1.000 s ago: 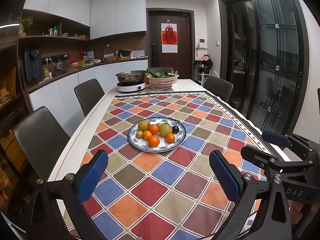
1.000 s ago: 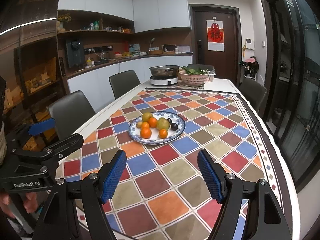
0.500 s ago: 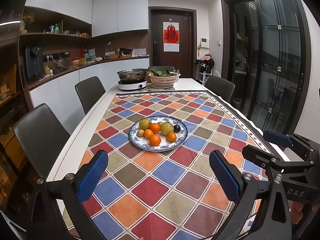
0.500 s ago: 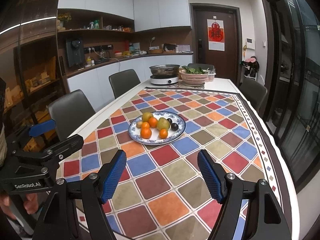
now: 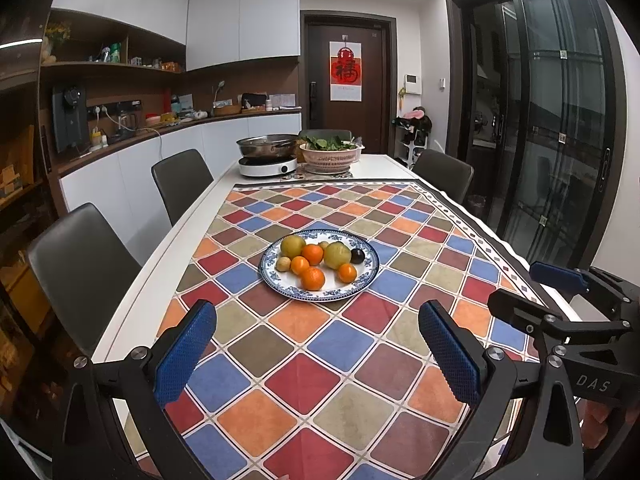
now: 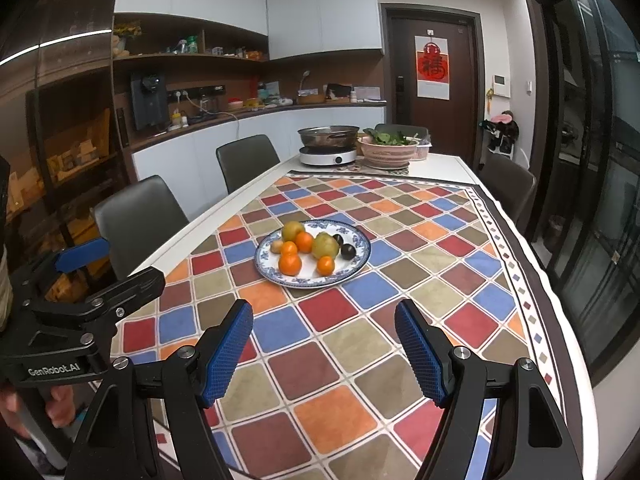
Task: Organize fruits
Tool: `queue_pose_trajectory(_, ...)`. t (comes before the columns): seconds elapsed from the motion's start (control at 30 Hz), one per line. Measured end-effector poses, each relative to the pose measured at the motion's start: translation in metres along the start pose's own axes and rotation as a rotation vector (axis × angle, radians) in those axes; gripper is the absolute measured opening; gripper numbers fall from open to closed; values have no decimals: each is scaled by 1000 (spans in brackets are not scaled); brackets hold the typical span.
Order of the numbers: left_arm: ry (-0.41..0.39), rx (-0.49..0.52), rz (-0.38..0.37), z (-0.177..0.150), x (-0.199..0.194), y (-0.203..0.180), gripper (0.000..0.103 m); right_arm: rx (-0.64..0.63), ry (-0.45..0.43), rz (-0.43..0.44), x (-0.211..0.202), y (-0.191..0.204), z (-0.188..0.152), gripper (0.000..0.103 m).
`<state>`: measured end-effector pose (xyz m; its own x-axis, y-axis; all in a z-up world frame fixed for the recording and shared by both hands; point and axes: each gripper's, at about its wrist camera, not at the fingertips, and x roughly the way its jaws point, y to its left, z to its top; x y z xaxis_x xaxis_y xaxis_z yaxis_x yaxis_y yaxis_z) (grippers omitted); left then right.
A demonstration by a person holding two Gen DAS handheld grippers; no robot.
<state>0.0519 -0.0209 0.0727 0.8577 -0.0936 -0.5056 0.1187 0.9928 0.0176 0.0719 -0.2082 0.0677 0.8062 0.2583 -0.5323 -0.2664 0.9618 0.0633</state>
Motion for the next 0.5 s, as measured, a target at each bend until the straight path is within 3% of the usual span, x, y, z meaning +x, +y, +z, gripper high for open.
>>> queue_pose_trajectory(0.23,-11,-12,0,1,7,4,103,-24,-17,-28,2,0,-1,74)
queue_pose_trajectory(0.3,-11,-22,1,0,10,6,103,-30,-21,-36,4,1,-2,84)
queue_pose_trajectory(0.5,-18,-38,10,-3,18,11,103,-23,-5,-36,12,1,-3,84)
